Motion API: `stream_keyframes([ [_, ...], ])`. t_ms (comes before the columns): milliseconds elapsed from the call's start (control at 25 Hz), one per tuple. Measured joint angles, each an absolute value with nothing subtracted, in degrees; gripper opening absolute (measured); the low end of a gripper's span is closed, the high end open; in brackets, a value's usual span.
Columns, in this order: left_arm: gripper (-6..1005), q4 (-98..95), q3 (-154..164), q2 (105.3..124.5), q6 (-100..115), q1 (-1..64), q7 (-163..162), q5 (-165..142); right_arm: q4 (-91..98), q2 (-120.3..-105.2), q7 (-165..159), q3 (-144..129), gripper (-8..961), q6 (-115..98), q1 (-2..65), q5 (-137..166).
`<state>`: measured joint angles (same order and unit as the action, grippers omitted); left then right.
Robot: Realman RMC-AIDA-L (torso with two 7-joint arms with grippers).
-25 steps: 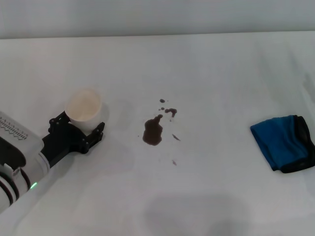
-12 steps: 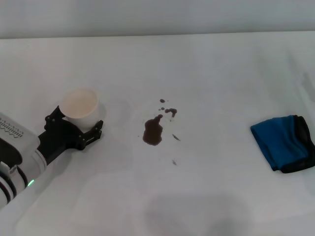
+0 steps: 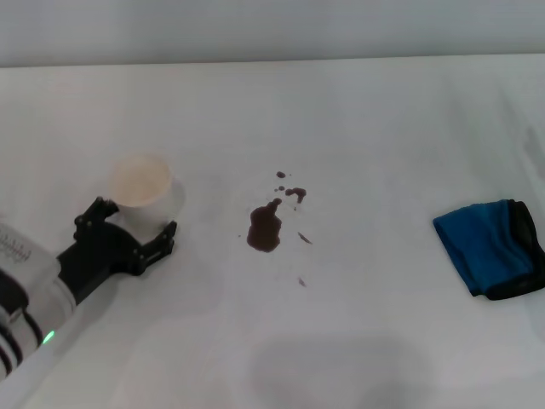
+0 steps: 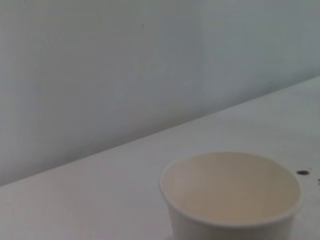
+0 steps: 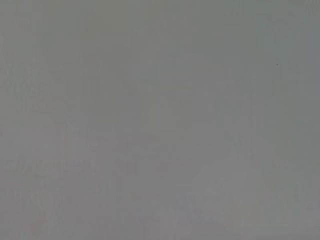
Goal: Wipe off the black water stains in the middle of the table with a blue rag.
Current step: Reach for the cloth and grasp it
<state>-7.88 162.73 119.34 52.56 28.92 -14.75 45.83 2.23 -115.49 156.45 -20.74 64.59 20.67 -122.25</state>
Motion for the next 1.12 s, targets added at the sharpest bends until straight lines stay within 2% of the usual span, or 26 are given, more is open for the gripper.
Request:
stream_keyframes([
  [640,891,-4.9,161.2,118.98,65.4,16.8,-13.7,49.9,2.5,-115.38,155.7,-20.4,839,65.7,20.4,-122.4],
  [840,890,-2.6,158.6,118.96,72.6,14.1,-14.0,58.5,4.8,-114.98,141.4,-19.9,839,67.0,19.5,-122.5],
  [1000,889,-1.5,158.4,118.84,77.9,13.4,-14.1,63.3,14.0,-114.19,112.8,-24.4,839,60.8,17.4,-118.1],
  [1120,888,-1.3,158.5,118.82,80.1,13.4,-14.1,67.4,19.4,-111.93,90.1,-29.8,838,57.5,16.6,-111.9],
])
